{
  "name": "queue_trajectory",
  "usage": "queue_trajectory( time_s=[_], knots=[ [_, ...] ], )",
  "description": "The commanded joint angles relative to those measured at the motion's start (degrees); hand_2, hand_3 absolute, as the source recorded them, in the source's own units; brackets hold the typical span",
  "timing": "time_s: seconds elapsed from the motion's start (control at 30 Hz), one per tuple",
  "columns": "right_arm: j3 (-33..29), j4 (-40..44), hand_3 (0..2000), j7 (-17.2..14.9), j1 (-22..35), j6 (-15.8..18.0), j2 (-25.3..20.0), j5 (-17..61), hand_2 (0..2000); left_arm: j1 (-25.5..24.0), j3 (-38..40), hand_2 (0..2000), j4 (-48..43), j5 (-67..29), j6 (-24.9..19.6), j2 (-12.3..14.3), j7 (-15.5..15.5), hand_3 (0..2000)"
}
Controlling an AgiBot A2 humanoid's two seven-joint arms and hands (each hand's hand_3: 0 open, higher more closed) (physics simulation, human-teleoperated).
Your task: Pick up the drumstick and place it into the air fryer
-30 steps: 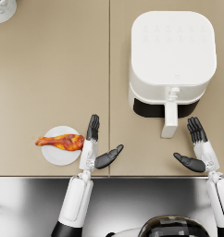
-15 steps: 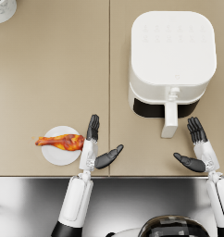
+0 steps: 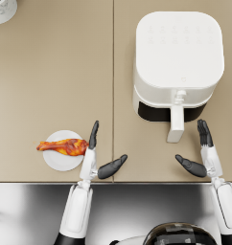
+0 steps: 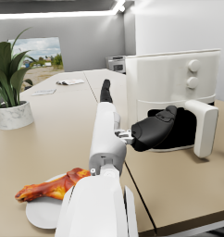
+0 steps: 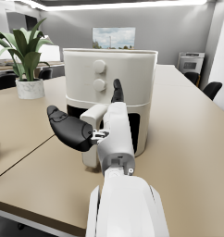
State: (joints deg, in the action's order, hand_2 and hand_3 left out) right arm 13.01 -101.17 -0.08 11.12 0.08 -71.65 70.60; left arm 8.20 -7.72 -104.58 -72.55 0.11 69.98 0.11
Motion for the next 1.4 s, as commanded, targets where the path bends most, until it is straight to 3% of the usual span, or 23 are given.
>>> queue_trajectory(
  time_s=[0.03,0.5,0.57,0.63,0.77,1.0,1.17,1.2,1.4],
  knots=[
    [-0.9,0.9,0,0.0,1.2,0.0,-0.8,0.9,0,-0.7,3.4,0,-1.3,-2.6,0.0,-0.1,0.0,0],
    [-0.4,2.5,0,0.1,0.9,-0.1,-2.7,3.3,0,-2.3,15.9,0,-1.2,-38.7,-1.0,0.9,-0.1,0],
    [-0.6,2.5,0,0.1,0.8,-0.1,-3.0,3.3,0,-1.9,17.4,0,-1.0,-43.9,-10.4,0.9,-4.9,0],
    [-1.1,2.4,0,0.1,0.8,-0.1,-3.2,3.3,0,-1.3,18.6,0,-0.4,-49.1,-16.6,0.9,-8.8,0],
    [-1.0,2.7,0,0.1,0.6,-0.1,-3.7,3.3,0,-0.6,20.0,0,0.2,-59.5,-21.4,0.8,-12.1,0],
    [-1.6,2.8,0,0.1,0.8,-0.1,-4.7,3.3,0,-1.5,19.8,0,2.9,-77.8,-23.0,1.2,-13.3,0],
    [-1.2,3.2,0,0.1,1.0,-0.1,-5.4,3.3,0,0.9,17.9,0,9.6,-90.1,-24.3,1.0,-13.4,0],
    [-1.6,3.7,0,0.1,1.7,-0.1,-5.9,3.3,0,3.0,15.9,0,15.8,-91.4,-24.5,0.5,-13.4,0],
    [-1.7,4.5,0,0.1,1.9,-0.1,-6.7,3.3,0,4.2,15.7,0,19.8,-94.4,-23.5,1.1,-13.4,0]
  ],
)
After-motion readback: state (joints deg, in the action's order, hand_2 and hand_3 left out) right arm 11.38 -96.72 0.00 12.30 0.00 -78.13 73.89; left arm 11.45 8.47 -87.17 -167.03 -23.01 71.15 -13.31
